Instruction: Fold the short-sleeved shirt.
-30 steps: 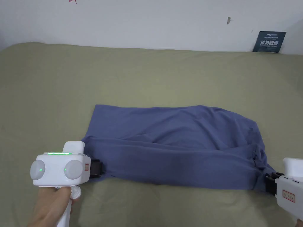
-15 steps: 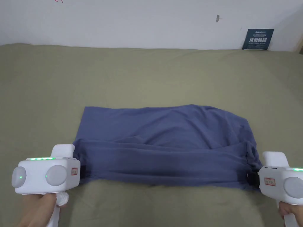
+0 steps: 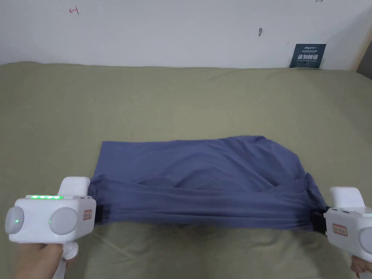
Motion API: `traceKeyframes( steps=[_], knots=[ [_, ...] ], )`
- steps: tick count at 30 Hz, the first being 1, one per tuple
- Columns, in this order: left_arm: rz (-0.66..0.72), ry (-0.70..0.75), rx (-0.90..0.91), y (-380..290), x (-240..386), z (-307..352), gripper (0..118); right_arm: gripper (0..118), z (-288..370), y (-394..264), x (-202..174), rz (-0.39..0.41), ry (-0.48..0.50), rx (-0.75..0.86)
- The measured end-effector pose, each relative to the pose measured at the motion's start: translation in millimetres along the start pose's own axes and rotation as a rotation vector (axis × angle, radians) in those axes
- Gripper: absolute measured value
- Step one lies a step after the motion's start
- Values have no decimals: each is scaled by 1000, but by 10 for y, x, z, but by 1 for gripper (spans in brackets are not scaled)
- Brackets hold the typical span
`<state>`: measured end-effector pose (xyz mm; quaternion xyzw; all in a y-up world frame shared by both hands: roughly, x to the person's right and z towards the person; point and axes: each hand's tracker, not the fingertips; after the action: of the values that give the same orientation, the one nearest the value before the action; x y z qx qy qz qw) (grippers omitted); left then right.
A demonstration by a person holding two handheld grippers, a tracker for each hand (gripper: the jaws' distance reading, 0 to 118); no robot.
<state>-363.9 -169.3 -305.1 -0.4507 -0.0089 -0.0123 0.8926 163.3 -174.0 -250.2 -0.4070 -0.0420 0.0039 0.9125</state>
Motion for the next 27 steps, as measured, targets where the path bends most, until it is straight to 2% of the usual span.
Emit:
traceKeyframes(
  steps=[5, 12, 20, 21, 22, 23, 24, 25, 26, 27],
  knots=[
    [4, -26, -17, -374, -10, 236, 8, 7, 270, -386, 43, 8, -1, -17],
    [38, -36, -35, -750, -56, 440, 8, 7, 491, -814, 79, -37, 18, -51],
    [44, -34, -62, -786, -82, 364, 8, 7, 397, -885, 54, -45, 20, -72],
    [52, -42, -59, -784, -99, 366, 8, 10, 386, -876, 57, -45, 22, -74],
    [65, -62, -55, -775, -112, 373, 11, 21, 396, -860, 56, -47, 22, -74],
    [72, -95, -48, -770, -143, 379, 29, 51, 413, -841, 60, -53, 25, -73],
    [77, -137, -29, -763, -169, 397, 82, 105, 424, -807, 72, -56, 26, -73],
    [66, -149, -18, -744, -174, 420, 115, 117, 435, -769, 78, -60, 28, -76],
    [59, -134, -15, -717, -160, 429, 118, 108, 484, -739, 81, -78, 62, -30],
    [54, -110, 40, -631, -198, 437, 116, 97, 485, -640, 97, -70, 60, -32]
  ],
)
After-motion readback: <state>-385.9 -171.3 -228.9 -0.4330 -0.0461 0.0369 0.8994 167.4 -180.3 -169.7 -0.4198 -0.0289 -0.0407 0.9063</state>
